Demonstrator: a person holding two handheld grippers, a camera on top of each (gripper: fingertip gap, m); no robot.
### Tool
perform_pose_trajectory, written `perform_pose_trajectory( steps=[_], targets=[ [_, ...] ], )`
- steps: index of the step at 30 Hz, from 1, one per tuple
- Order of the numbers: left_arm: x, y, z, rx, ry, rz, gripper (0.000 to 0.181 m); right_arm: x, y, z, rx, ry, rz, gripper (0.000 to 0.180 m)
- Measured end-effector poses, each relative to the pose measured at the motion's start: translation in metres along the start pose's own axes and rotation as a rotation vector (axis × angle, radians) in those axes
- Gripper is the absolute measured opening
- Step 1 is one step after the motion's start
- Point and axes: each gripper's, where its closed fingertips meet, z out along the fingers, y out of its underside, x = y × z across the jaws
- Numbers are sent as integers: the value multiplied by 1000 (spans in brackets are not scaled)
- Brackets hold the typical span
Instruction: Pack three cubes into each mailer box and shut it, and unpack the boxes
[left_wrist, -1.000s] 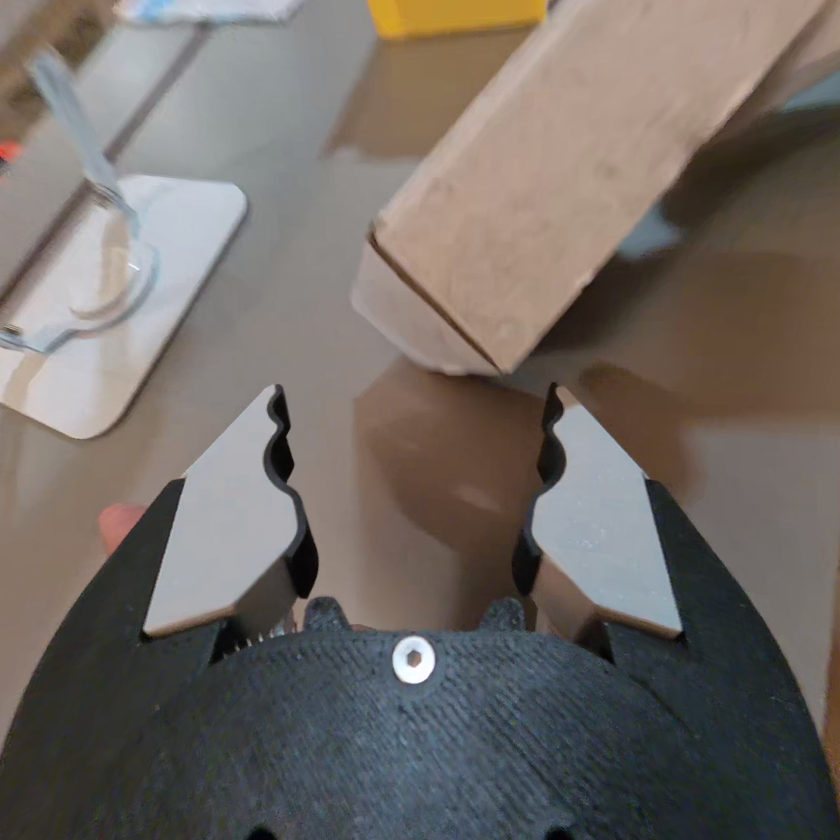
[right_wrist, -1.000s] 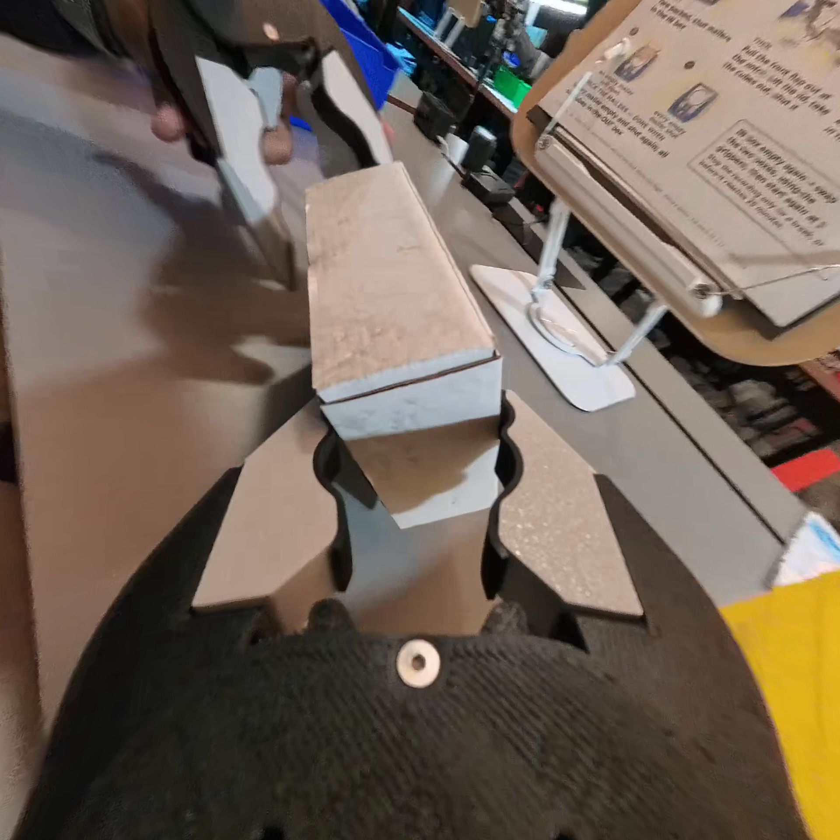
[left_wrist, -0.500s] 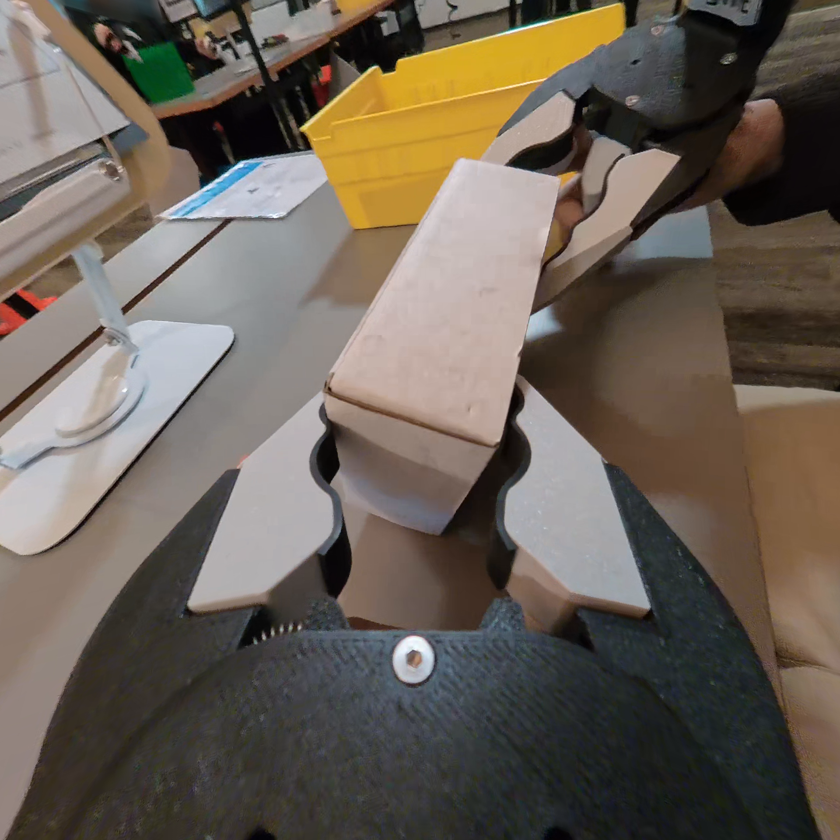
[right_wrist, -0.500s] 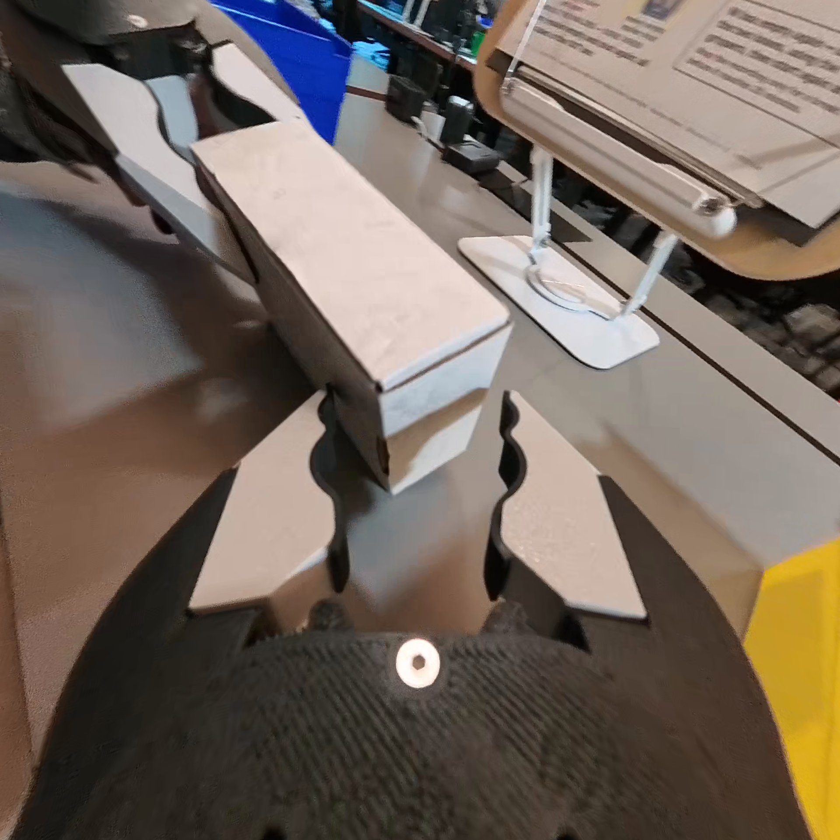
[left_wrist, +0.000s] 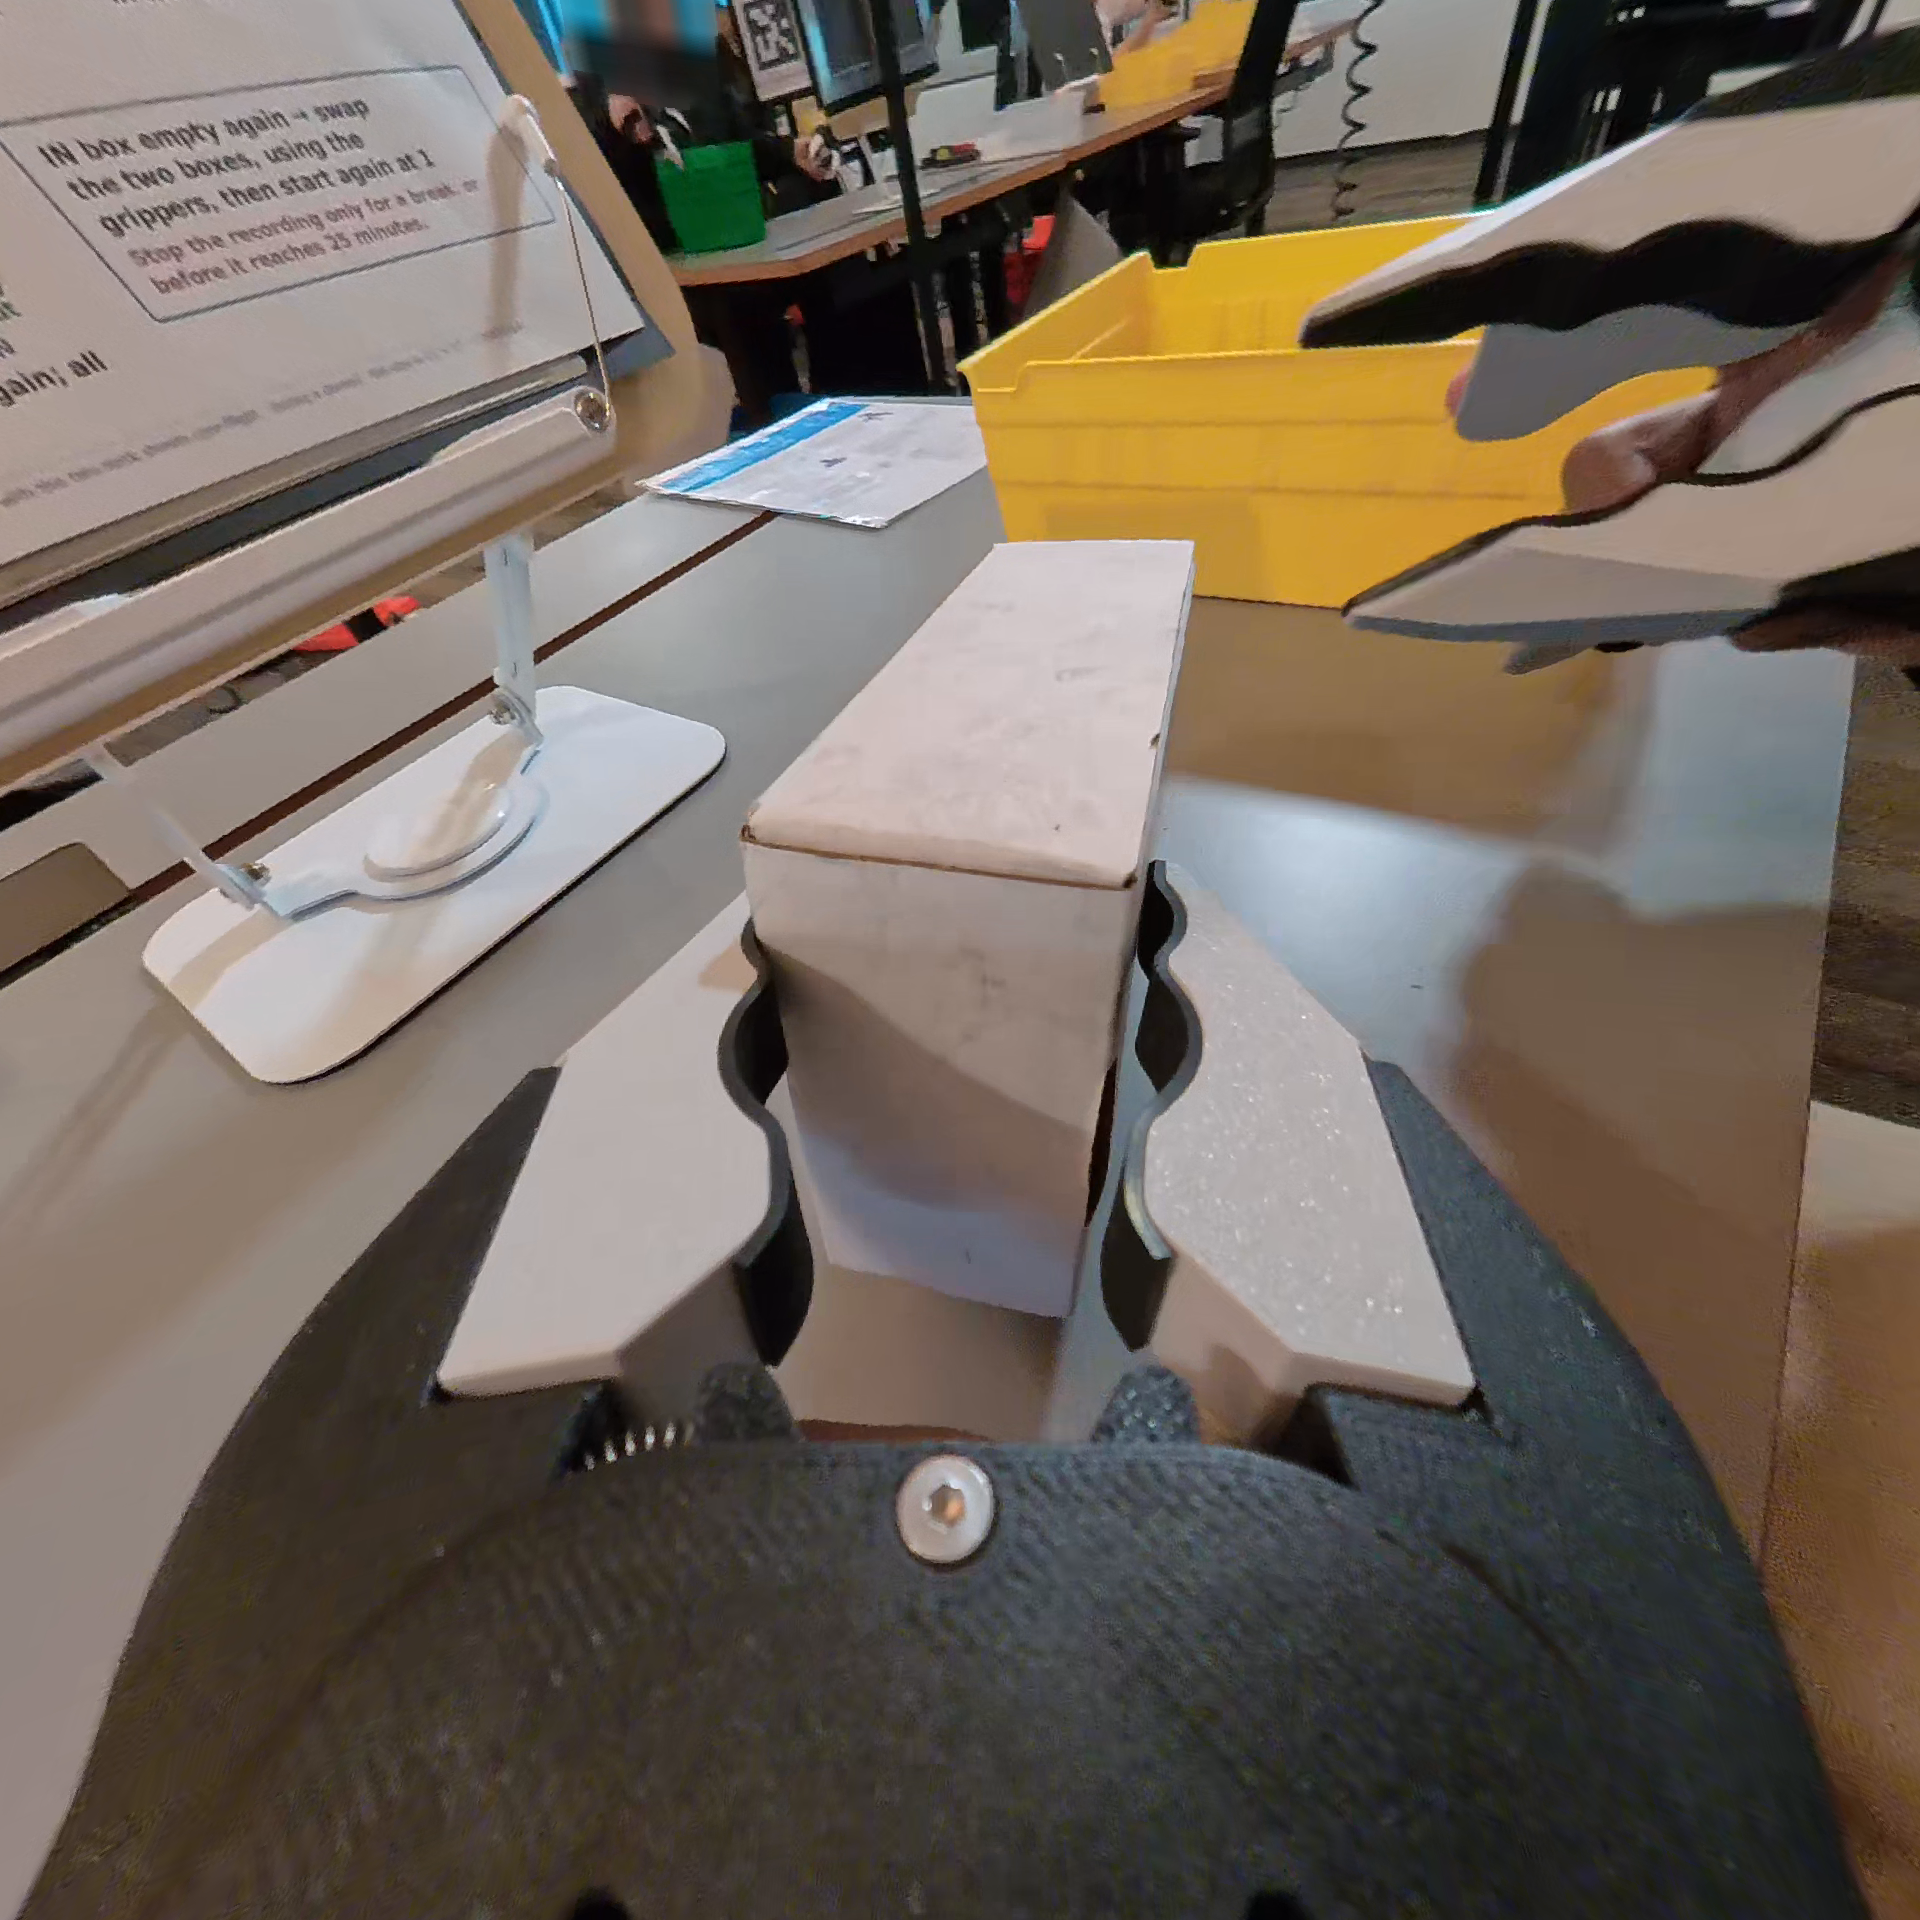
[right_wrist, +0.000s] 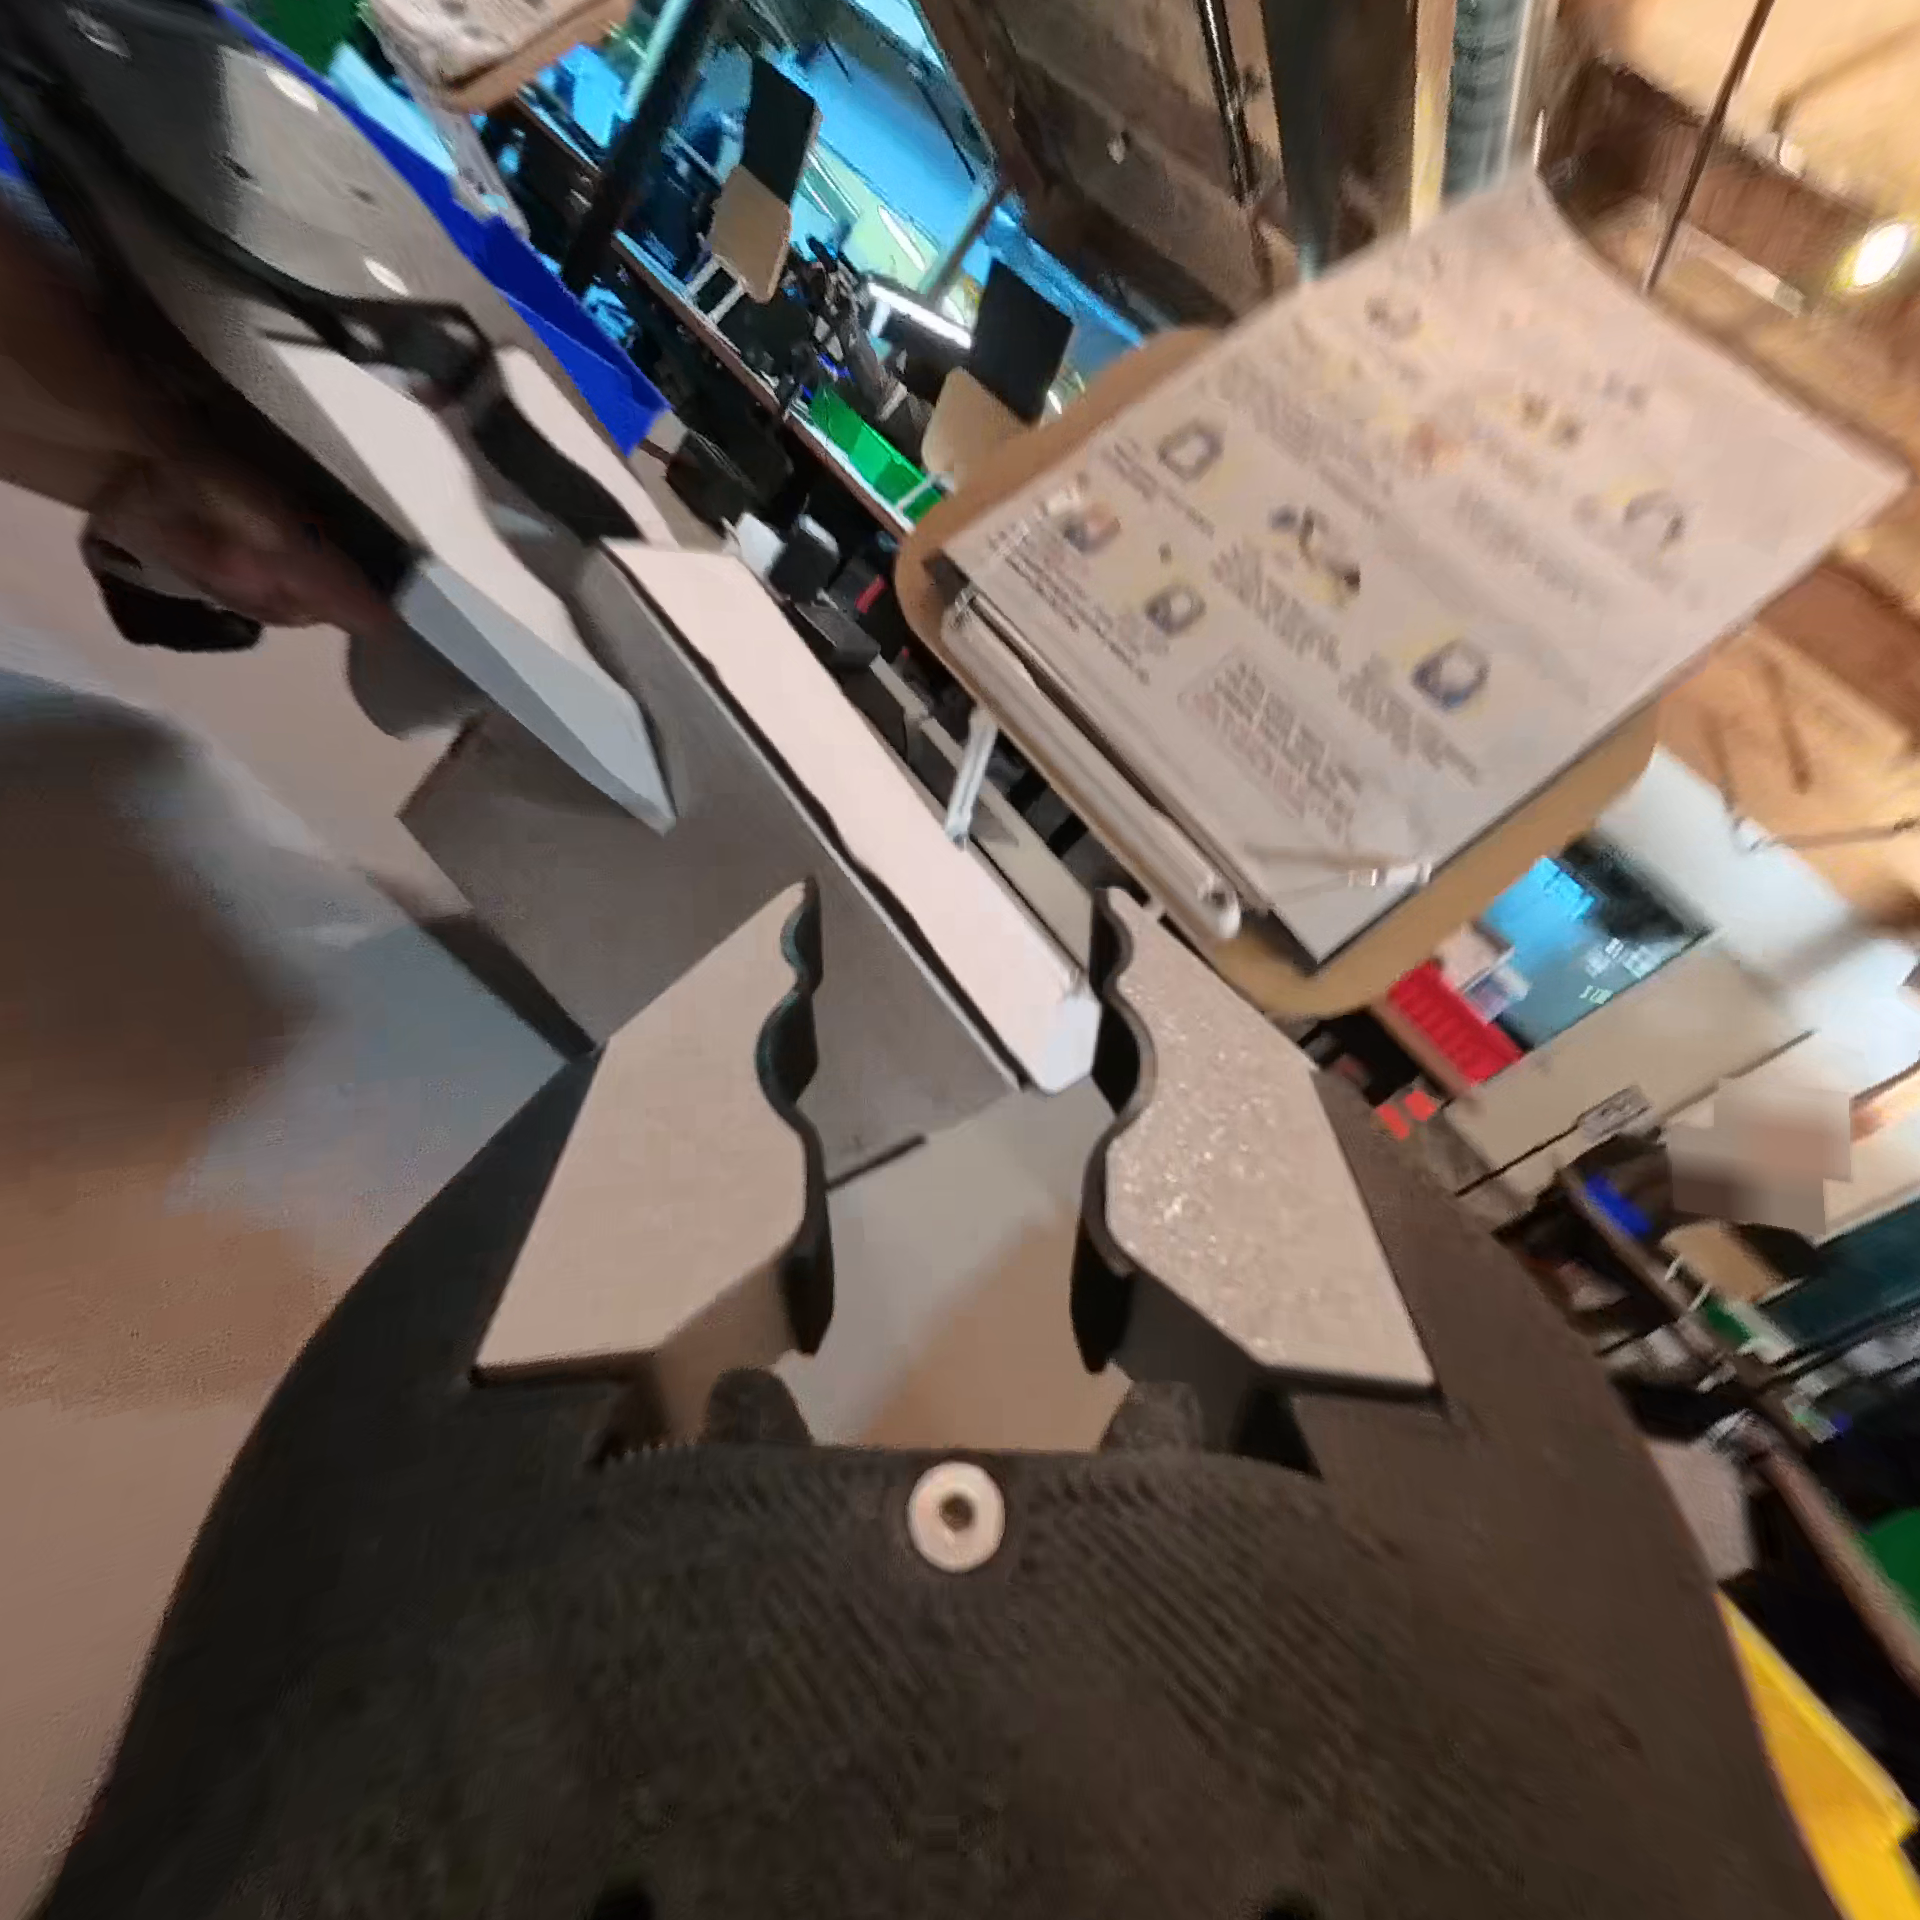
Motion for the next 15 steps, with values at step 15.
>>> perform_pose_trajectory(
  steps=[15],
  targets=[
    [25, -11, -6, 12, -36, 177, 66, -8, -4, 4, -112, 48, -351, 40]
  ],
)
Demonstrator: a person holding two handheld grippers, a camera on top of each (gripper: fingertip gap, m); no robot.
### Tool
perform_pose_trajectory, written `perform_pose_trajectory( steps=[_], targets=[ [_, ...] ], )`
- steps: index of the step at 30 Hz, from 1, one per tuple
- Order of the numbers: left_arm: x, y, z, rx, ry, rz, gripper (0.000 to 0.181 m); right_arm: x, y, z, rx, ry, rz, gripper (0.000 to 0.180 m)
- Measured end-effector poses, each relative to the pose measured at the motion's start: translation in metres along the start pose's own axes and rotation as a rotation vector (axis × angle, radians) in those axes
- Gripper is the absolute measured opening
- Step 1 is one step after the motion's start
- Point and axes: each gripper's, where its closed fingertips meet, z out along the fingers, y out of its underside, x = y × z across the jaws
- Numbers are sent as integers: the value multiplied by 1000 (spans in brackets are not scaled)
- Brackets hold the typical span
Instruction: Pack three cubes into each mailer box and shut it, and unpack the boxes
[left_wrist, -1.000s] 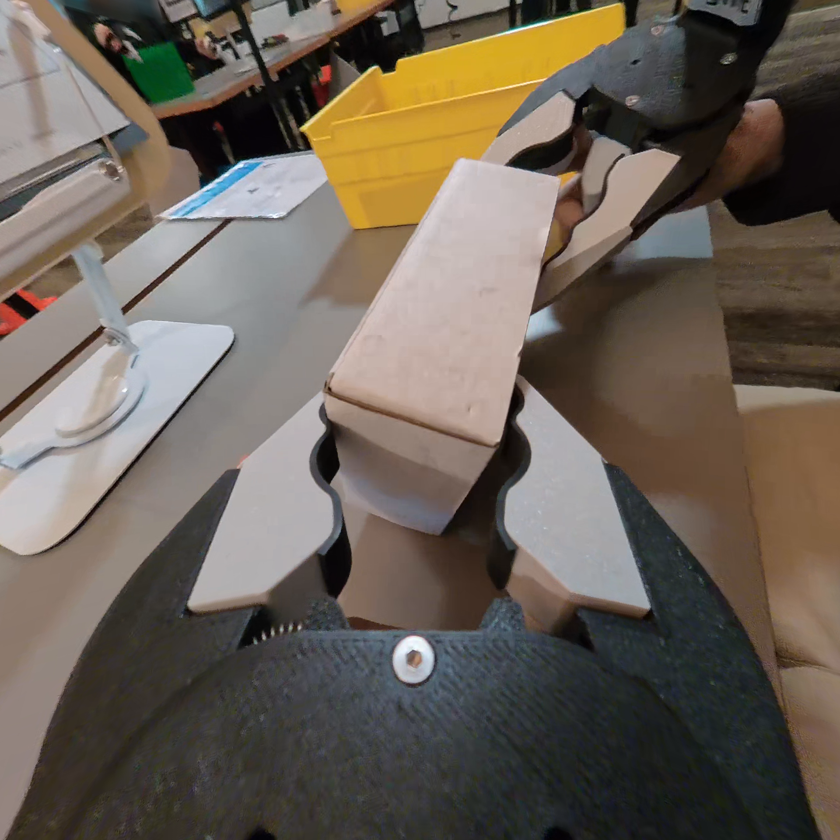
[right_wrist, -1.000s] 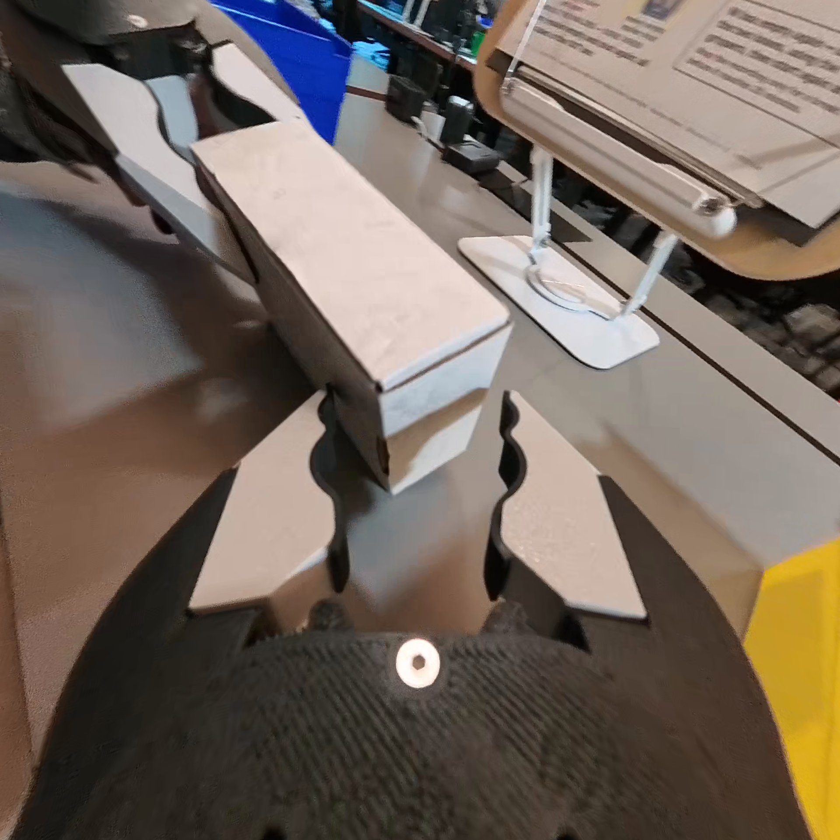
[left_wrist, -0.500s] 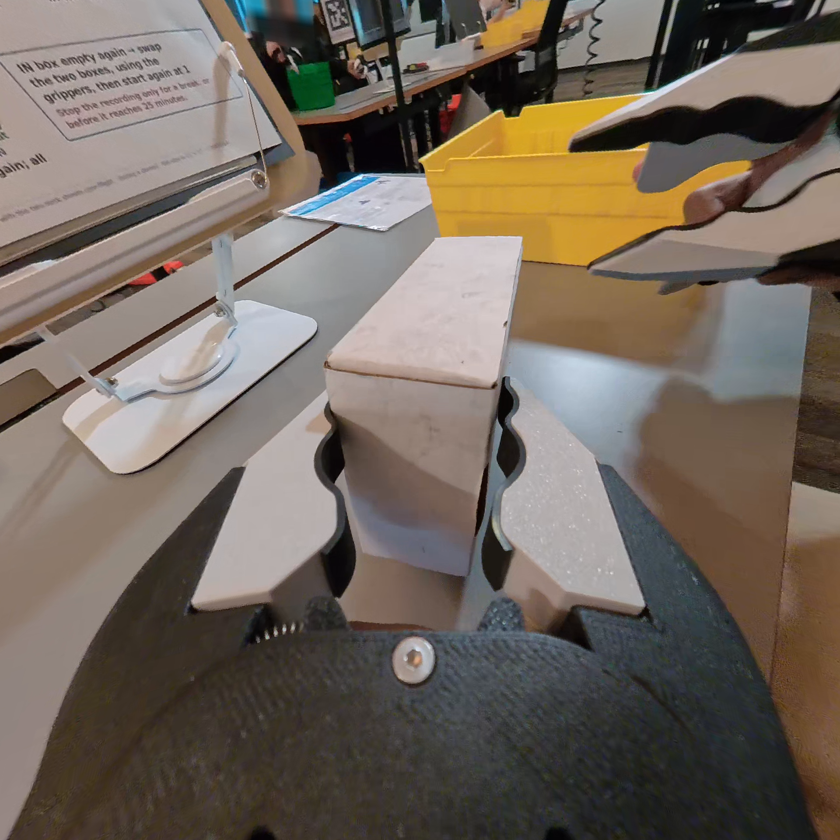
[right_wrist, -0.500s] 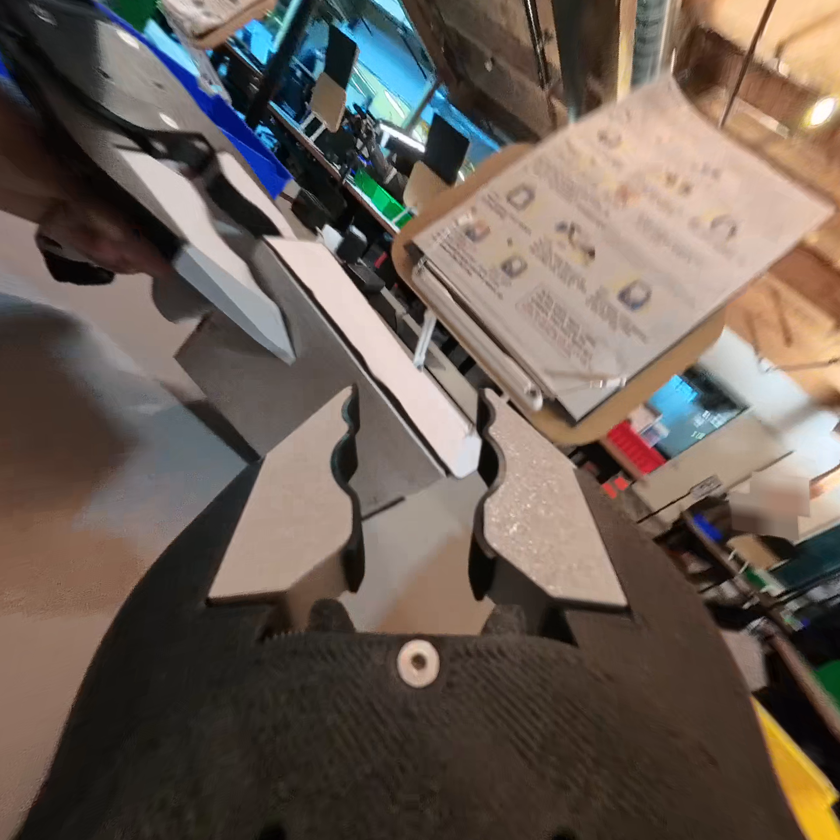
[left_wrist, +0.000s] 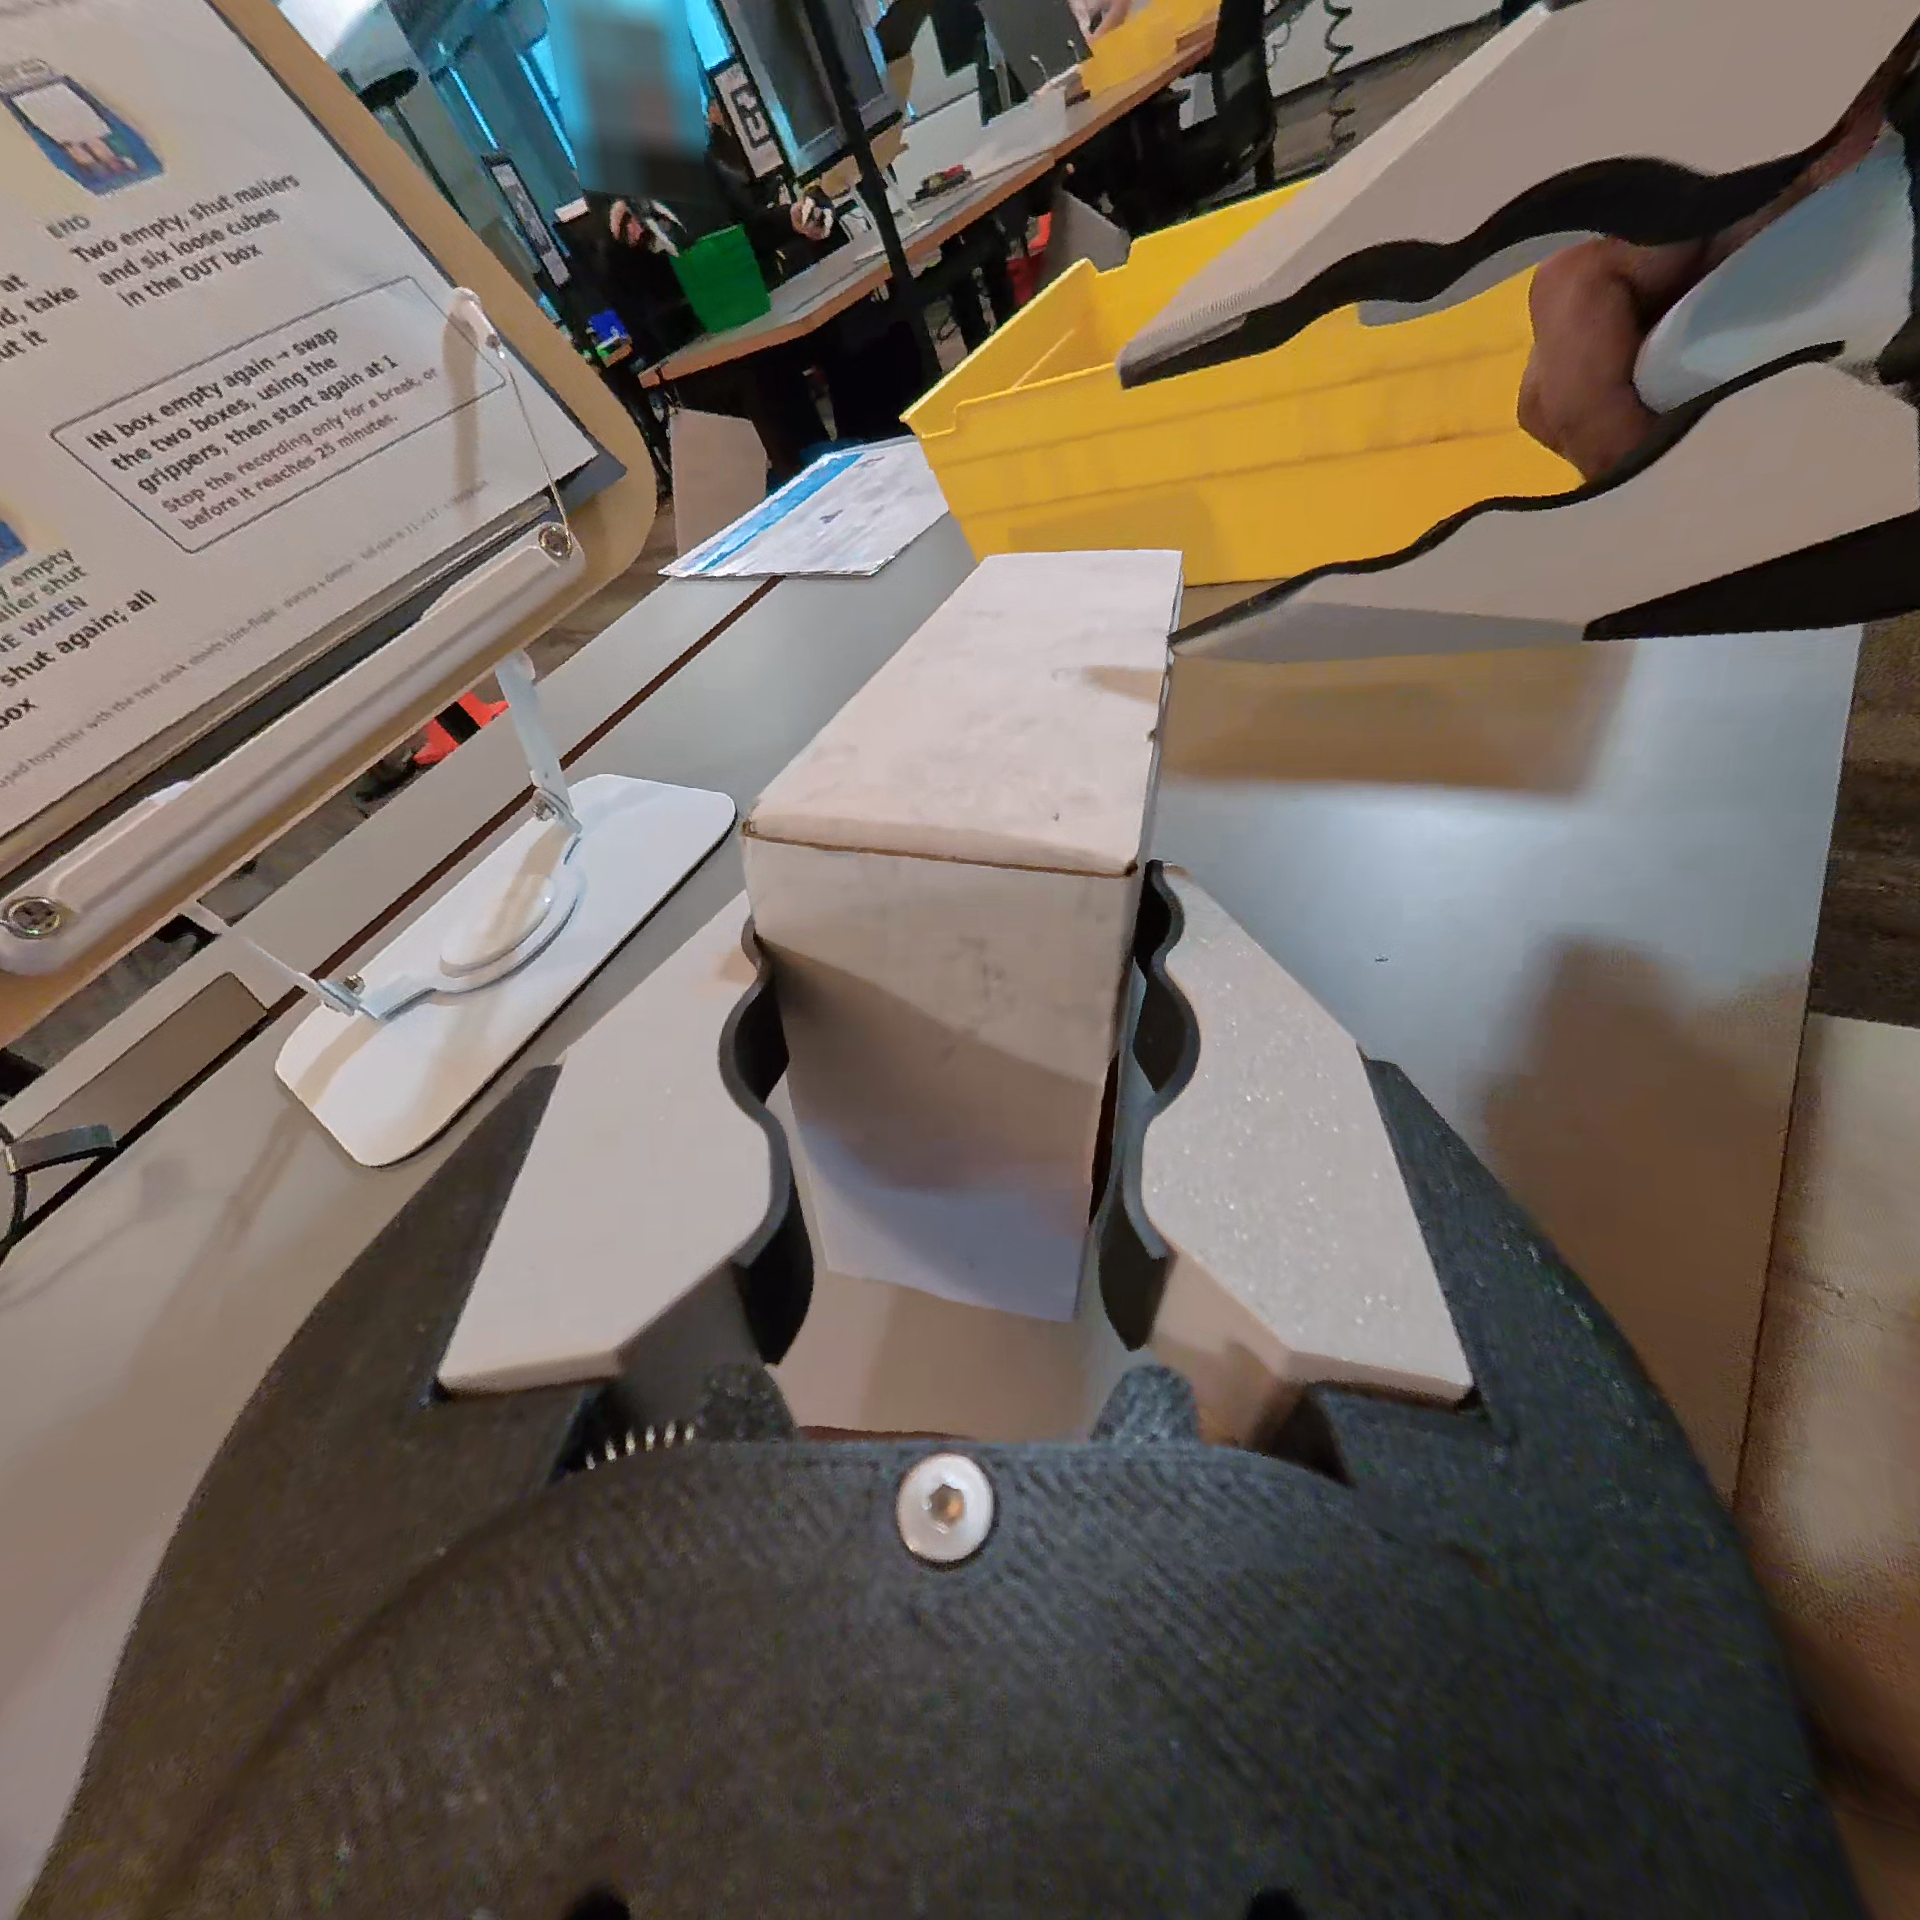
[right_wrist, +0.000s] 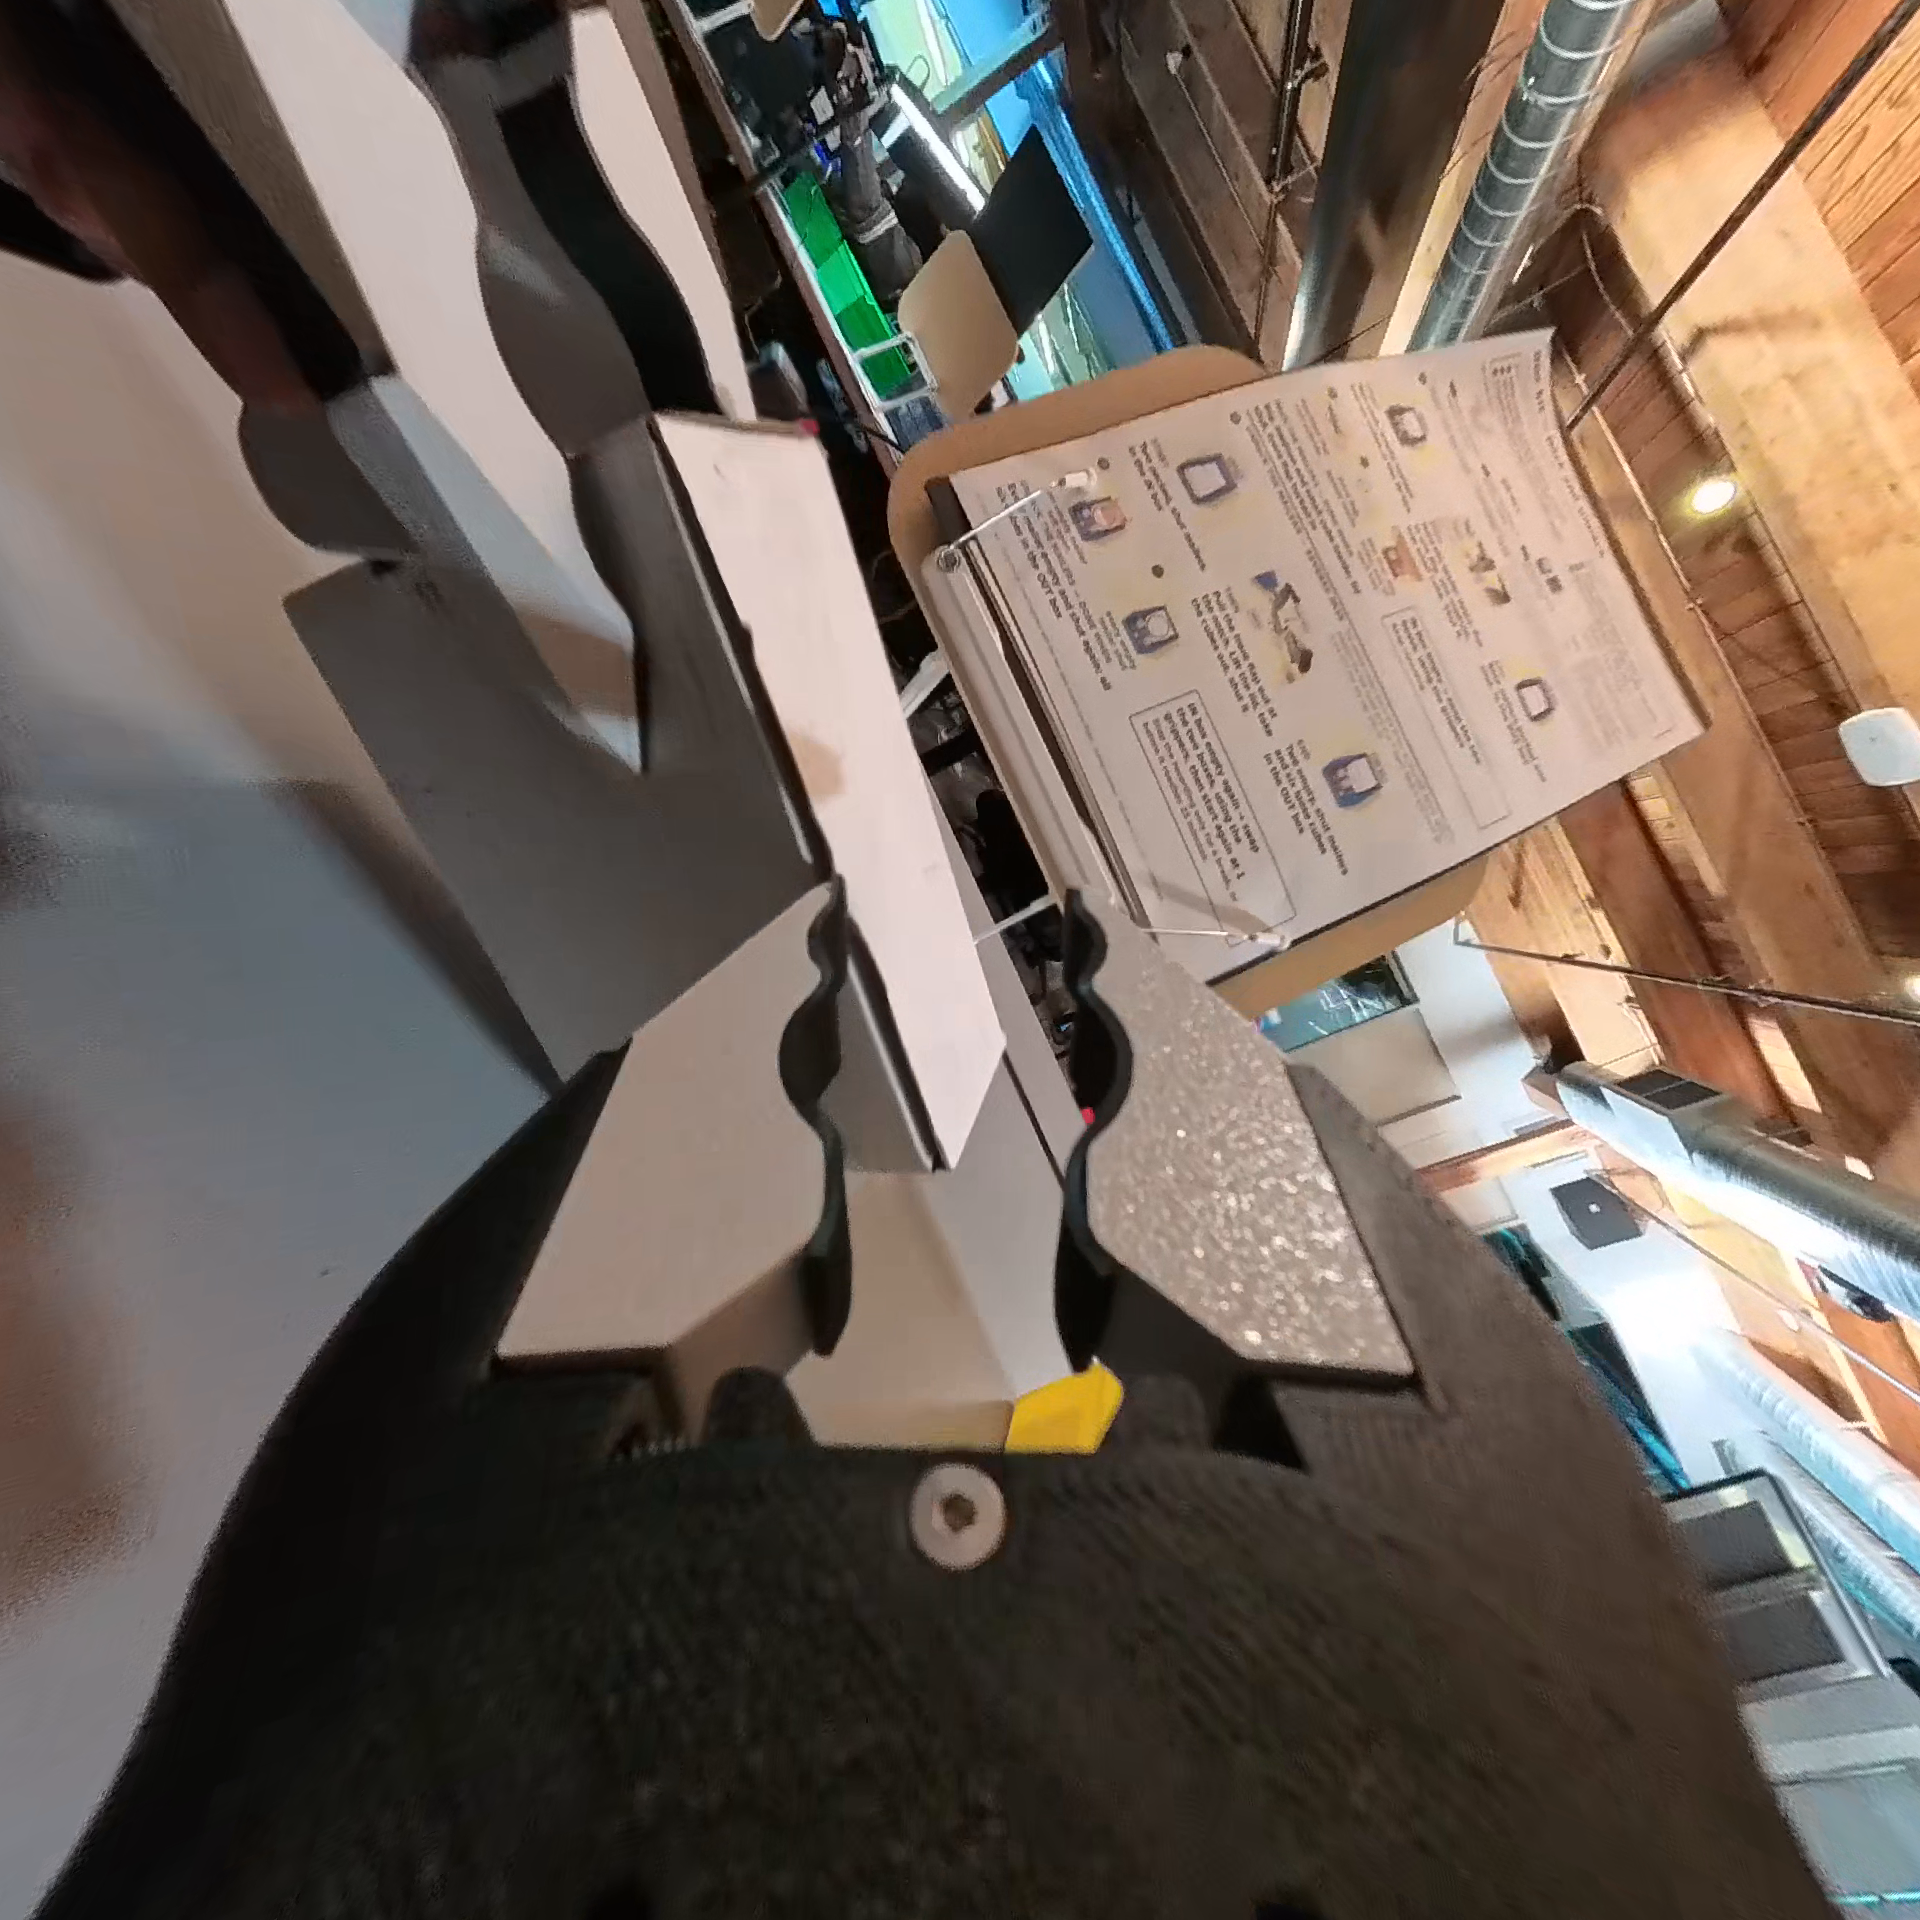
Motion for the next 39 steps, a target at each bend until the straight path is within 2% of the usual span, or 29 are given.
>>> perform_pose_trajectory(
  steps=[8, 17, 25, 34, 39],
  targets=[
    [1, 2, 3, 8, -3, -22, 66, -5, 5, 0, 7, -29, -8, 40],
    [5, -2, 3, 15, -51, 95, 65, -1, 4, -3, 10, -10, -70, 45],
    [6, -5, 2, 12, -55, 100, 64, 0, 3, -5, 8, 12, -157, 46],
    [5, -4, 0, 8, -48, 93, 64, 5, 18, -4, -36, 25, -143, 47],
    [8, -6, -1, 10, -34, 99, 63, 6, 16, -5, -42, 53, -224, 48]
  ],
)
